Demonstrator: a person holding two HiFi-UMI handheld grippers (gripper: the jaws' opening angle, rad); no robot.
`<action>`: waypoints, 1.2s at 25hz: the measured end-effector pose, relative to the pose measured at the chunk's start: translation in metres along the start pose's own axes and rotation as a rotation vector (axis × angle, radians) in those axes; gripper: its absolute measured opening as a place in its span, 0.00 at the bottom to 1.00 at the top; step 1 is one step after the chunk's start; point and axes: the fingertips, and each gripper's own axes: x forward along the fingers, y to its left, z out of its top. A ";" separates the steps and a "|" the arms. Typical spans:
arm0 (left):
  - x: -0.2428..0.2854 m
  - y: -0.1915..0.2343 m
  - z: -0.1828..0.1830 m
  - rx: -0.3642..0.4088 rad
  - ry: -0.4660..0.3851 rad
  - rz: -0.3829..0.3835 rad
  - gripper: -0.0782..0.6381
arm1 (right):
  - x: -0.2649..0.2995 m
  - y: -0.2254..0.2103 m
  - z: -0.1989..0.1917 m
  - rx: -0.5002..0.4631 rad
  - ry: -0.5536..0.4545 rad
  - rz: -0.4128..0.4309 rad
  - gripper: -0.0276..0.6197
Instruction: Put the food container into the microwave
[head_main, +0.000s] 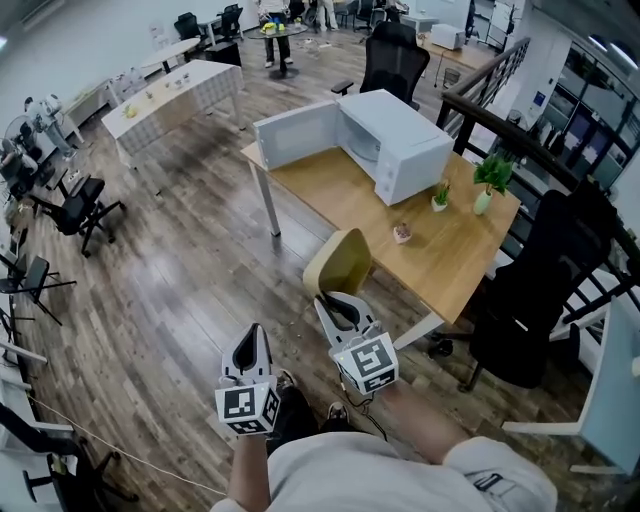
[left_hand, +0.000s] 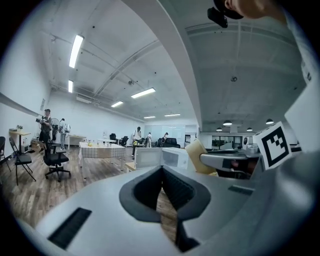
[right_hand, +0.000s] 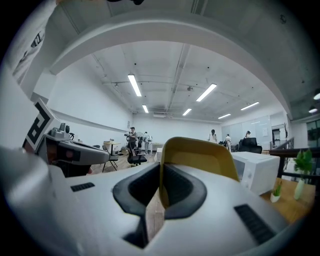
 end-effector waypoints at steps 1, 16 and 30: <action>0.004 0.002 -0.002 -0.004 0.005 -0.002 0.13 | 0.004 -0.002 -0.001 0.000 0.005 -0.003 0.08; 0.135 0.100 0.026 -0.005 -0.005 -0.078 0.13 | 0.153 -0.042 -0.002 -0.035 0.052 -0.045 0.08; 0.230 0.181 0.022 -0.037 0.056 -0.180 0.13 | 0.261 -0.074 -0.009 -0.060 0.116 -0.137 0.08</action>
